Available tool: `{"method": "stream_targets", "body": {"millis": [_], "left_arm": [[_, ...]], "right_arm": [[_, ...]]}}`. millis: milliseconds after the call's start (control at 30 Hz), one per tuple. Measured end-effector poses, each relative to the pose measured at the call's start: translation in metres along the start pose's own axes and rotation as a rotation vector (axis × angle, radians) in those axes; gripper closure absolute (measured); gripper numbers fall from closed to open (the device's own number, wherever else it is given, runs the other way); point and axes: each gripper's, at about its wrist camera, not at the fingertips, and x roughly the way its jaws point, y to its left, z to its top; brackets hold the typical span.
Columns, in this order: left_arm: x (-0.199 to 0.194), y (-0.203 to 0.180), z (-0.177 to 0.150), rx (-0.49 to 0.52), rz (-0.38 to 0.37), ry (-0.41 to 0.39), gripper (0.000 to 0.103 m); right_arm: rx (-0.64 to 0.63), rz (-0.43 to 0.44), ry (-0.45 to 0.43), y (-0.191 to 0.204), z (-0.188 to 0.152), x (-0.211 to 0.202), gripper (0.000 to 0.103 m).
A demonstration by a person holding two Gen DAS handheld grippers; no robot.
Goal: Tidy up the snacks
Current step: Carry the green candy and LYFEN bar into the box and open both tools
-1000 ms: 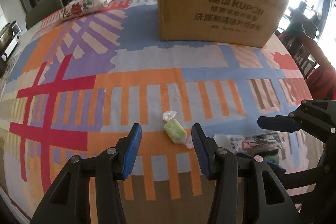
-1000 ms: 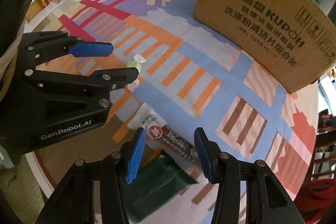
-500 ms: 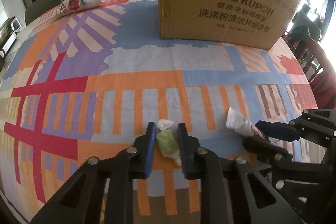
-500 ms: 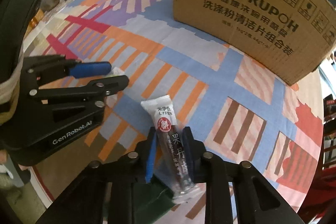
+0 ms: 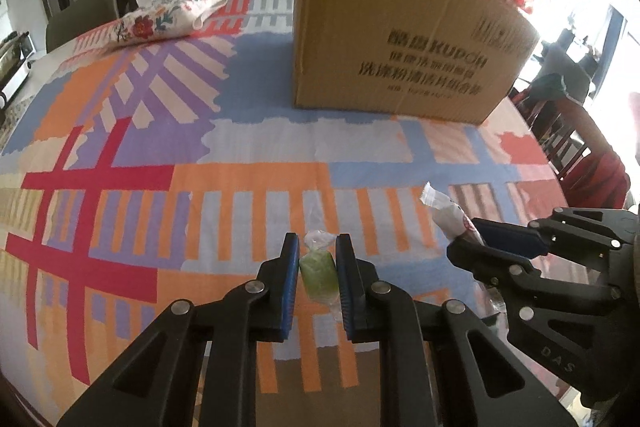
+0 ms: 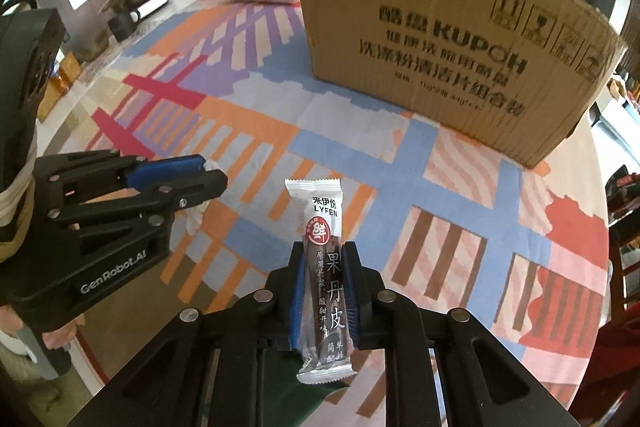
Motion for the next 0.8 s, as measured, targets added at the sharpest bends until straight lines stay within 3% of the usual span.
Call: {"method": "stream_targets", "body": {"millis": [400, 800], "left_arm": [[-0.055, -0.01, 0.013, 0.021, -0.049, -0.133, 0.084], [-0.102, -0.023, 0.049, 0.077, -0.065, -0.266, 0.084]], "right_arm": [[0.023, -0.005, -0.145, 0.004, 0.014, -0.054, 0.084], [0.055, 0.01, -0.286, 0.004, 0.032, -0.104, 0.084]]}}
